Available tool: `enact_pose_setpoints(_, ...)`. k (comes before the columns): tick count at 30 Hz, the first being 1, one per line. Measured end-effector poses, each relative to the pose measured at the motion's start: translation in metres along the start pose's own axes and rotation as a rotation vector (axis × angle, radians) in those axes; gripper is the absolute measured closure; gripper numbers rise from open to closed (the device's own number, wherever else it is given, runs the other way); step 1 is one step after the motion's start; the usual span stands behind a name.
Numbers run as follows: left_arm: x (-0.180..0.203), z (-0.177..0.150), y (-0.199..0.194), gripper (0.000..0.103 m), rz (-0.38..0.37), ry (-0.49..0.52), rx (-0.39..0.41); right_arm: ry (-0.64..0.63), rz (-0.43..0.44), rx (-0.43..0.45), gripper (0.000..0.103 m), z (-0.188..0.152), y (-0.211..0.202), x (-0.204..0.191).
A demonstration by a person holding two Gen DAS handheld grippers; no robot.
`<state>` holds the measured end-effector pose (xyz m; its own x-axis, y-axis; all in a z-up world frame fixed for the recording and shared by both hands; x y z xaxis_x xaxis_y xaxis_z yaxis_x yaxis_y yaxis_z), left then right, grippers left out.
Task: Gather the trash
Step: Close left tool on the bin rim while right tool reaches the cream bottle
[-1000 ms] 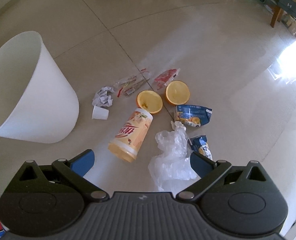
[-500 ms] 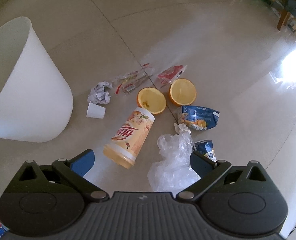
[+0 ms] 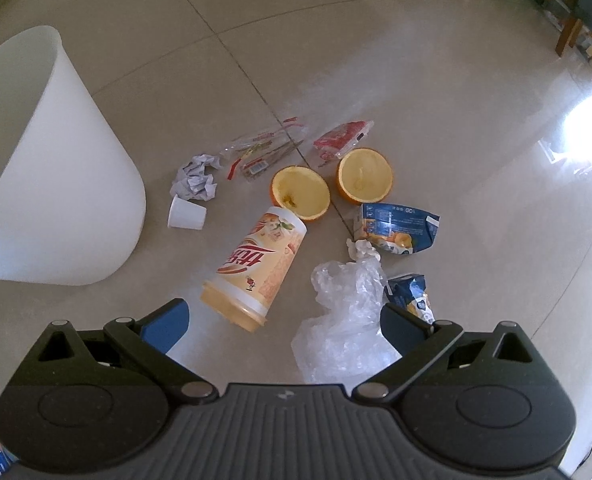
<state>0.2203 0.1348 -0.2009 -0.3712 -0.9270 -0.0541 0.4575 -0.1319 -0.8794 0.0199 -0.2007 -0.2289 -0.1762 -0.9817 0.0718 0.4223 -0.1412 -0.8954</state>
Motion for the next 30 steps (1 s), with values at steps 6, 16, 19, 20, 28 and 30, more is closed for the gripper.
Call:
enact_pose_setpoints(6, 0.002, -0.001, 0.000, 0.094, 0.017, -0.016, -0.033, -0.013, -0.013, 0.004, 0.000, -0.002, -0.001, 0.006)
enact_pose_setpoints(16, 0.003, 0.014, 0.003, 0.093, 0.040, -0.038, -0.036, -0.054, 0.003, 0.043, 0.000, -0.027, 0.017, 0.039)
enact_pose_setpoints(19, 0.003, 0.008, 0.001, 0.093, 0.034, -0.049, -0.029, -0.040, 0.032, 0.030, 0.000, -0.033, 0.022, 0.039)
enact_pose_setpoints(20, 0.003, 0.007, 0.000, 0.093, 0.033, -0.050, -0.033, -0.039, 0.045, 0.029, 0.000, -0.035, 0.023, 0.037)
enact_pose_setpoints(28, 0.001, 0.003, -0.002, 0.094, 0.033, -0.055, -0.039, -0.015, 0.172, 0.007, 0.000, -0.027, 0.047, 0.013)
enact_pose_setpoints(30, 0.000, 0.004, -0.002, 0.093, 0.039, -0.050, -0.038, 0.040, 0.197, -0.026, 0.000, -0.023, 0.062, 0.007)
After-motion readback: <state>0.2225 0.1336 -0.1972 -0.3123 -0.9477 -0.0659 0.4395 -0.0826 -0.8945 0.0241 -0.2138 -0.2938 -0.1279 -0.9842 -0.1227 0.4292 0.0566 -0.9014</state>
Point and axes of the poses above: each gripper's, at about its wrist camera, not at the fingertips, and y roughly the way its jaws point, x to its right, z to its top, the point moved 9 cm from there along y, roughly the way its jaws point, and after that the axes turned 13 degrees about x, right-handed, at the moved point
